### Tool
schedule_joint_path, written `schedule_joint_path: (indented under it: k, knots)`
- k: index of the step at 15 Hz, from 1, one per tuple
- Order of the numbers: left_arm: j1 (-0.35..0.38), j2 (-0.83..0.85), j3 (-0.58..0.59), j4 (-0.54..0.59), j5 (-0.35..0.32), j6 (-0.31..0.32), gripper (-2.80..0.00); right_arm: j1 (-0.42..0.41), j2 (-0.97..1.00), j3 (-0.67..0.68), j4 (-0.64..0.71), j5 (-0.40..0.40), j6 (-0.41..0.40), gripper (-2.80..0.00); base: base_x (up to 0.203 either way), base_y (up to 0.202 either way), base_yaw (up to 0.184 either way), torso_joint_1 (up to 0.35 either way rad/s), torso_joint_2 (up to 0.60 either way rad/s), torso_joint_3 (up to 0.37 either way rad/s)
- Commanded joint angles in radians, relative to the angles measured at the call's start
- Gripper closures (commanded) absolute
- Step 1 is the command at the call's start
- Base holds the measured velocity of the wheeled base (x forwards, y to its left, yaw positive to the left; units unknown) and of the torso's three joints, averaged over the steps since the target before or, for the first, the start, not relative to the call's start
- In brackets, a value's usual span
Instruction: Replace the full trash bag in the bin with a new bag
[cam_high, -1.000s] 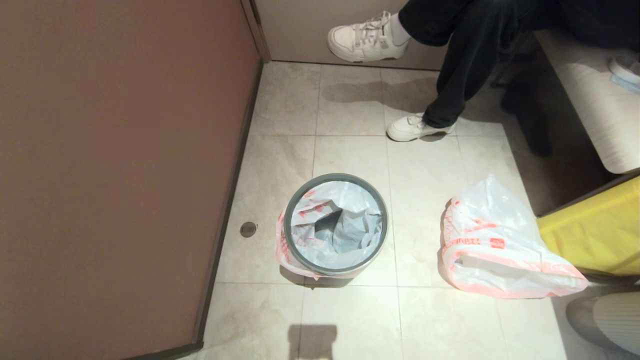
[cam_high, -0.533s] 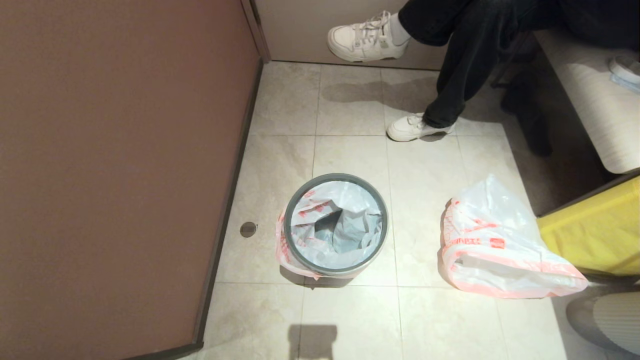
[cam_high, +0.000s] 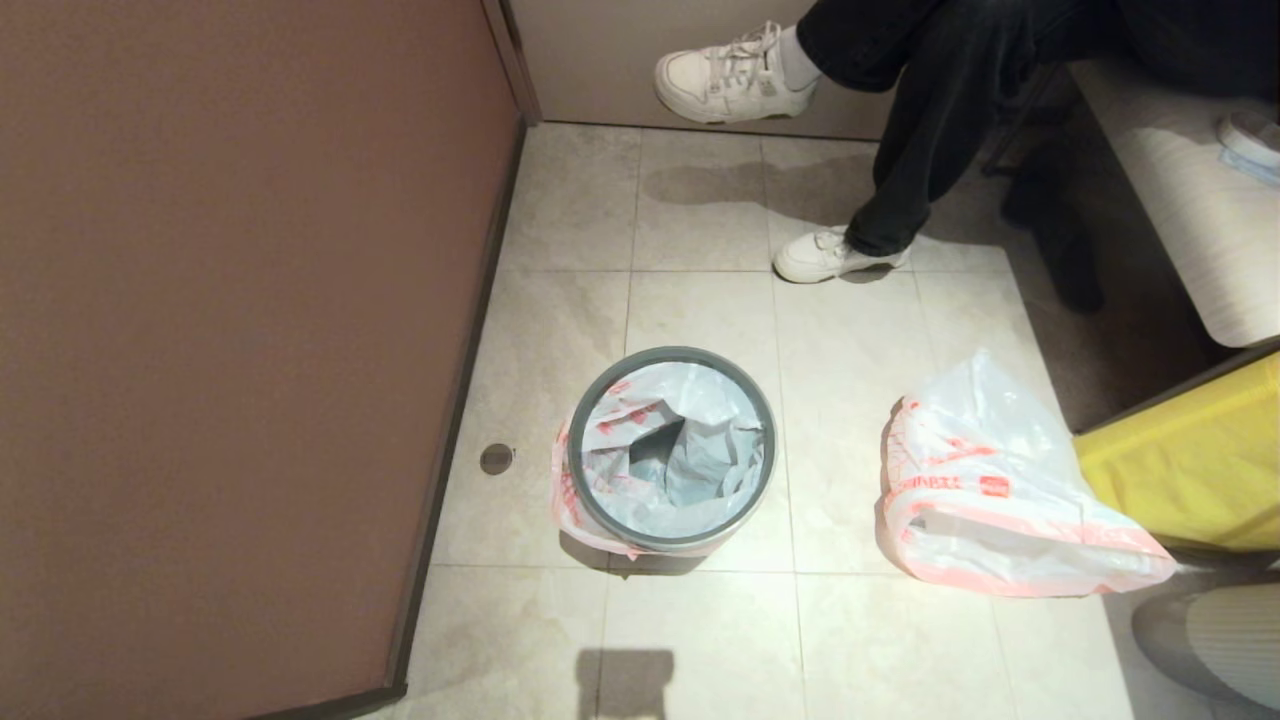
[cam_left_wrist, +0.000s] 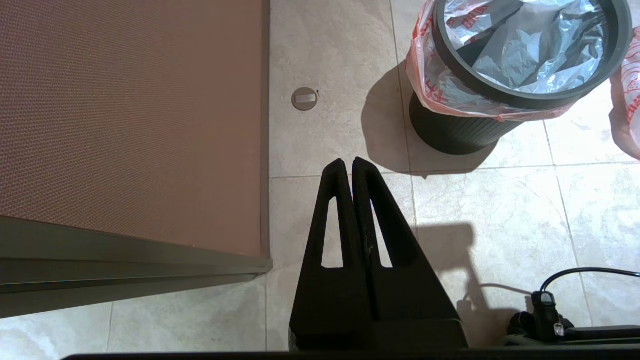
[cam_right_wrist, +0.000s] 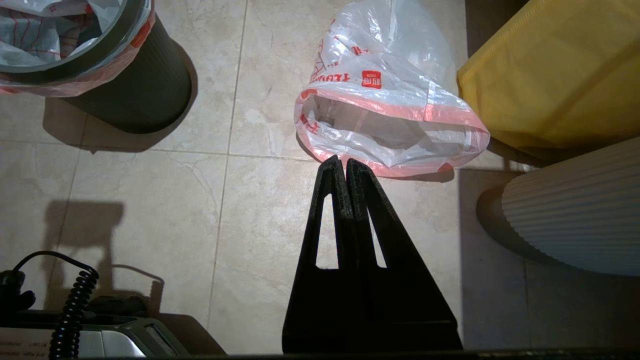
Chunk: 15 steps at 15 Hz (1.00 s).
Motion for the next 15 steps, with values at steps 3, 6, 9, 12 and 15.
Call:
schedule_joint_path:
  k: [3,6,9,12,15]
  knots:
    - [0.000,0.002,0.001,-0.004,0.003,-0.006,0.00,0.000,0.002,0.002,0.001,0.001,-0.006,0.00,0.000,0.000,0.000,0.000,0.00,0.000]
    - [0.000,0.002,0.002,-0.005,0.003,-0.005,0.00,0.000,0.002,0.002,0.001,-0.001,0.000,0.00,0.000,0.000,0.000,0.000,0.00,0.000]
    - [0.000,0.002,0.002,-0.005,0.003,-0.005,0.00,0.000,0.002,0.002,0.001,-0.006,0.005,0.00,0.000,0.000,0.000,0.000,0.00,0.000]
    - [0.000,0.002,0.003,-0.005,0.003,-0.006,0.00,0.000,0.002,0.002,0.001,-0.005,0.004,0.00,0.000,0.000,0.000,0.000,0.00,0.000]
    - [0.000,0.002,0.003,-0.005,0.003,-0.006,0.00,0.000,0.002,0.002,0.001,-0.008,0.028,0.00,0.000,0.000,0.000,0.000,0.00,0.000]
